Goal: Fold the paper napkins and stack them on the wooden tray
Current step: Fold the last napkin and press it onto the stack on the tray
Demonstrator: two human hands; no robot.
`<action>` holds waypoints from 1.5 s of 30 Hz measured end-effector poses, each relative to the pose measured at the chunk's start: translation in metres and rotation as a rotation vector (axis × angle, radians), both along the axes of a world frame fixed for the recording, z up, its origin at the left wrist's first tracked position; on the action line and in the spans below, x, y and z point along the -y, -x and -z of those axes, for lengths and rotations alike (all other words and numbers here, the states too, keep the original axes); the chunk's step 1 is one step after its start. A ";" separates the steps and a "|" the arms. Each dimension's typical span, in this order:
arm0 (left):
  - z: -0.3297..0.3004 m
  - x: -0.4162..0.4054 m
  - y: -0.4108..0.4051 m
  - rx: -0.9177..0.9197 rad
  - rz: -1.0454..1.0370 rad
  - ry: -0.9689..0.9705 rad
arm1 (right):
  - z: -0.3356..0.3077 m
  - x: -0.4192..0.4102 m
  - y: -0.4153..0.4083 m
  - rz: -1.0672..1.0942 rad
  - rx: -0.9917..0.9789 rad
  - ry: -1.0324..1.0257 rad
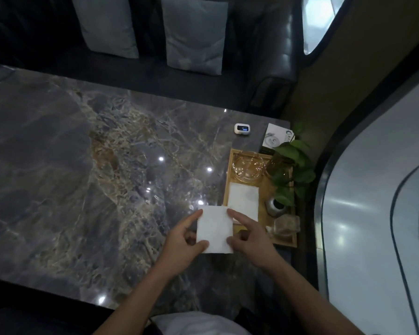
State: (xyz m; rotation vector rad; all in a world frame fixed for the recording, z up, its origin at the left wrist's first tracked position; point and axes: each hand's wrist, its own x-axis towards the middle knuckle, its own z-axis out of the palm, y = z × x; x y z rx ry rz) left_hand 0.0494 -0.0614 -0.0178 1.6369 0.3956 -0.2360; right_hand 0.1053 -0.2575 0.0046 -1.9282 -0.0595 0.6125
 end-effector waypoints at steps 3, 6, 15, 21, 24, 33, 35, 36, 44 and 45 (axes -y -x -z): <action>-0.002 0.006 -0.009 0.005 0.015 -0.004 | 0.002 0.006 -0.005 0.034 0.013 -0.003; -0.002 0.012 -0.017 0.000 0.025 -0.017 | 0.006 0.012 -0.009 0.063 0.011 -0.017; -0.001 0.025 -0.039 -0.025 0.069 -0.019 | 0.011 0.021 -0.023 0.140 0.042 -0.025; 0.006 0.029 -0.053 0.000 0.101 -0.072 | 0.013 0.023 -0.030 0.164 0.053 -0.021; 0.007 0.033 -0.062 0.011 0.132 -0.129 | 0.015 0.024 -0.034 0.179 0.066 0.012; 0.015 0.041 -0.088 0.073 0.267 -0.346 | 0.021 0.030 -0.040 0.164 0.160 0.204; 0.014 0.043 -0.093 0.079 0.303 -0.409 | 0.022 0.029 -0.040 0.132 0.198 0.259; 0.014 0.045 -0.096 0.082 0.320 -0.434 | 0.023 0.029 -0.041 0.120 0.208 0.282; 0.018 0.054 -0.116 0.092 0.410 -0.522 | 0.028 0.023 -0.054 0.092 0.157 0.387; 0.019 0.054 -0.118 0.092 0.417 -0.534 | 0.029 0.023 -0.055 0.087 0.150 0.396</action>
